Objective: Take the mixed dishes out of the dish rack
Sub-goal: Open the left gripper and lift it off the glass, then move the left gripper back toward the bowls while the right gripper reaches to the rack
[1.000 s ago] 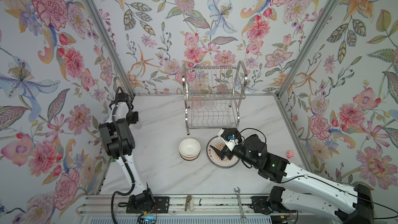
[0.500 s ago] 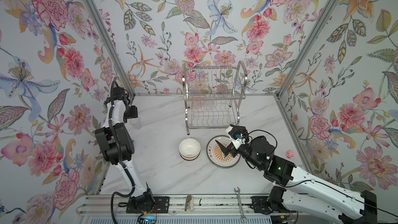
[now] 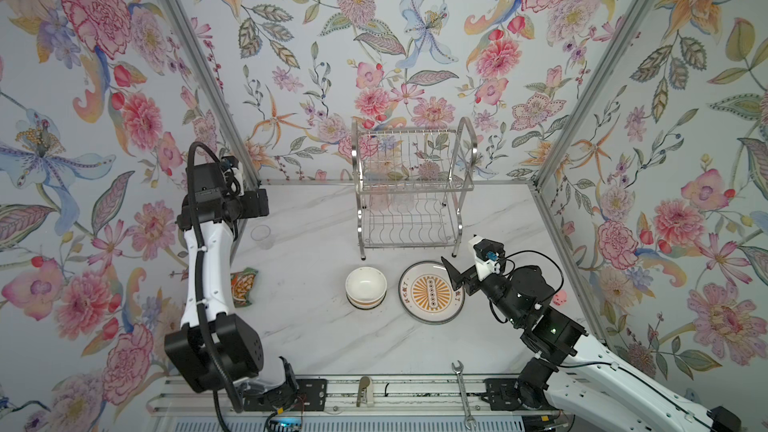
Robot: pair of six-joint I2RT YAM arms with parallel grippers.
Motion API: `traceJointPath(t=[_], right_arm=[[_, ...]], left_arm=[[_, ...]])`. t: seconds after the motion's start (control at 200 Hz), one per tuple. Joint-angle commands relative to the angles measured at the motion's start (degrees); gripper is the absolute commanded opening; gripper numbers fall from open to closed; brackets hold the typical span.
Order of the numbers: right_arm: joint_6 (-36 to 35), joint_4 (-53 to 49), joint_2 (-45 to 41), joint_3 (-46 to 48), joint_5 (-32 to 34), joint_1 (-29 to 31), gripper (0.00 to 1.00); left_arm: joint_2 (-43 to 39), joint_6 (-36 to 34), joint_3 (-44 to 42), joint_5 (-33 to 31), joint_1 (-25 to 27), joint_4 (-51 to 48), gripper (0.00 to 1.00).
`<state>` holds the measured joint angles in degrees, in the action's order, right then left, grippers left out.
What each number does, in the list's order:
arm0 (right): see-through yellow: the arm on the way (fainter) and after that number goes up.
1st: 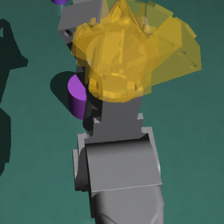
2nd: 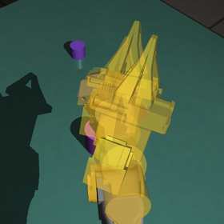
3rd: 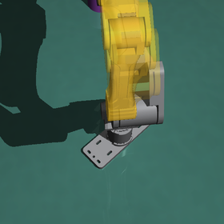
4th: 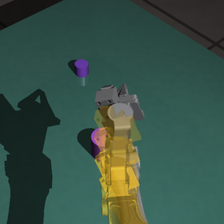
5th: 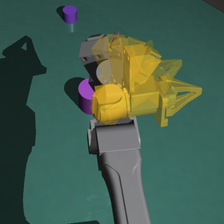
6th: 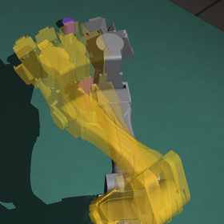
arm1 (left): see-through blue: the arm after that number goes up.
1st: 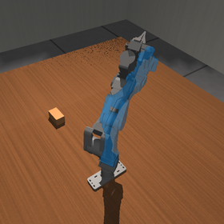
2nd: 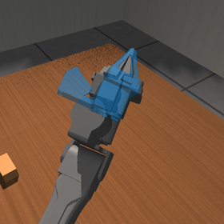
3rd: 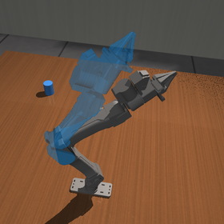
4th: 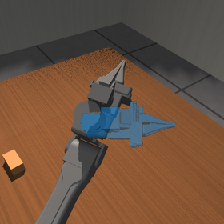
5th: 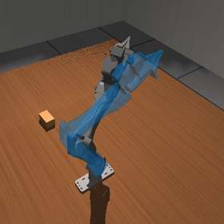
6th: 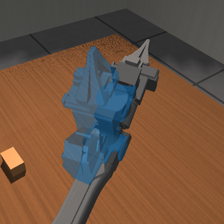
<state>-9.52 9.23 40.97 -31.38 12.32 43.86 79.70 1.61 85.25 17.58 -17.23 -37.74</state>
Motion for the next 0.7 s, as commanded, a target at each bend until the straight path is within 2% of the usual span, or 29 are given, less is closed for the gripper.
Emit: traceJointPath(t=[0.0,0.17,0.28,0.37,0.621,0.691], right_arm=[[2.04,3.32,1.29,1.18,-5.29,-1.69,0.99],[4.08,10.84,6.48,2.96,-9.24,-2.92,0.99],[4.97,14.96,11.39,2.75,-12.41,-3.84,0.99],[5.02,18.36,15.57,2.29,-13.90,-4.21,0.99],[5.57,32.95,27.75,2.08,-17.64,-6.48,0.99],[5.51,36.23,31.11,1.52,-19.33,-9.61,0.99]], left_arm=[[-7.92,-5.40,-4.74,6.07,2.65,4.16,0.98],[-18.74,-8.61,-14.43,9.45,7.29,7.50,0.99],[-23.21,-8.57,-19.68,7.51,11.56,9.43,0.99],[-26.20,-6.76,-23.75,6.01,14.61,12.89,0.99],[-34.82,-0.32,-38.85,11.54,18.09,30.25,0.99],[-36.48,1.75,-42.05,12.14,18.61,34.06,0.99]])
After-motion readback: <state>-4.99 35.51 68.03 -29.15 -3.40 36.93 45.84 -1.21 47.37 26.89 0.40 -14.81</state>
